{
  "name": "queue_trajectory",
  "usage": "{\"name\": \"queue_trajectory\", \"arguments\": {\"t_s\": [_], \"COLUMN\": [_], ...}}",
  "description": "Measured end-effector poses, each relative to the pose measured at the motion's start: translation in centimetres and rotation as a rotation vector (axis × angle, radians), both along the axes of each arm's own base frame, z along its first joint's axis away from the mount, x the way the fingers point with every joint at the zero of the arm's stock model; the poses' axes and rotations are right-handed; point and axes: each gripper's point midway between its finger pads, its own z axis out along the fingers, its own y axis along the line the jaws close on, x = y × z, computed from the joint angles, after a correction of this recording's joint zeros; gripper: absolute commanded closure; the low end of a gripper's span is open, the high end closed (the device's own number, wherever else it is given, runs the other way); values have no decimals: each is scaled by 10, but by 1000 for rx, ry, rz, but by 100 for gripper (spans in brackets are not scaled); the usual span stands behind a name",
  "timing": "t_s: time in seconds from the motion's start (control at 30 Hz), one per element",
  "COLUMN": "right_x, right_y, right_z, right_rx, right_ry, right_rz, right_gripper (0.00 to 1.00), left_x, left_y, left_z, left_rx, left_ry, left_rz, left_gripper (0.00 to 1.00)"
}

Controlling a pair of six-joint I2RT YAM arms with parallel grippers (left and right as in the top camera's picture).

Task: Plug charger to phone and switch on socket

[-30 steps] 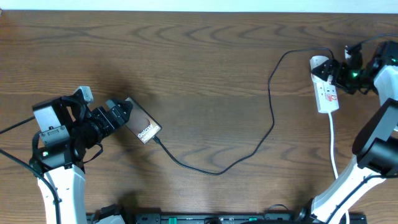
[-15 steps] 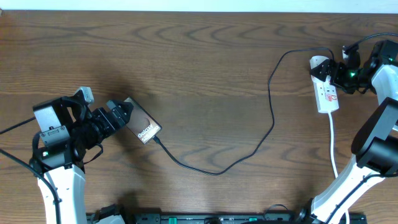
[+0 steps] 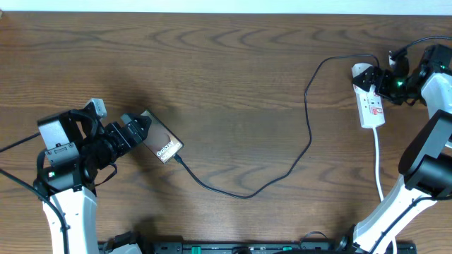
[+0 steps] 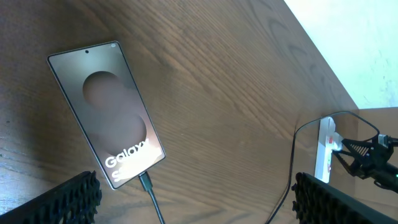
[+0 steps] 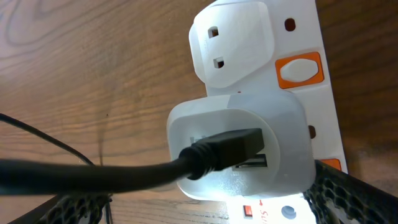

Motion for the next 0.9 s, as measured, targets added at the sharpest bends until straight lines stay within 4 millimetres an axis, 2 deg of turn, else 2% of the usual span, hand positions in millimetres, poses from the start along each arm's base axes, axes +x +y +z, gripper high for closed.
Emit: {"name": "queue_trajectory", "arguments": {"t_s": [0.9], "right_x": [4], "right_y": [3], "right_z": [-6], "right_rx": [-47], "right_ry": [15], "right_rz": [18], "right_gripper": [1], "left_x": [0], "left_y": [0], "left_z": [0], "left_rx": [0], "left_ry": [0], "left_rz": [0], "left_gripper": [2]}}
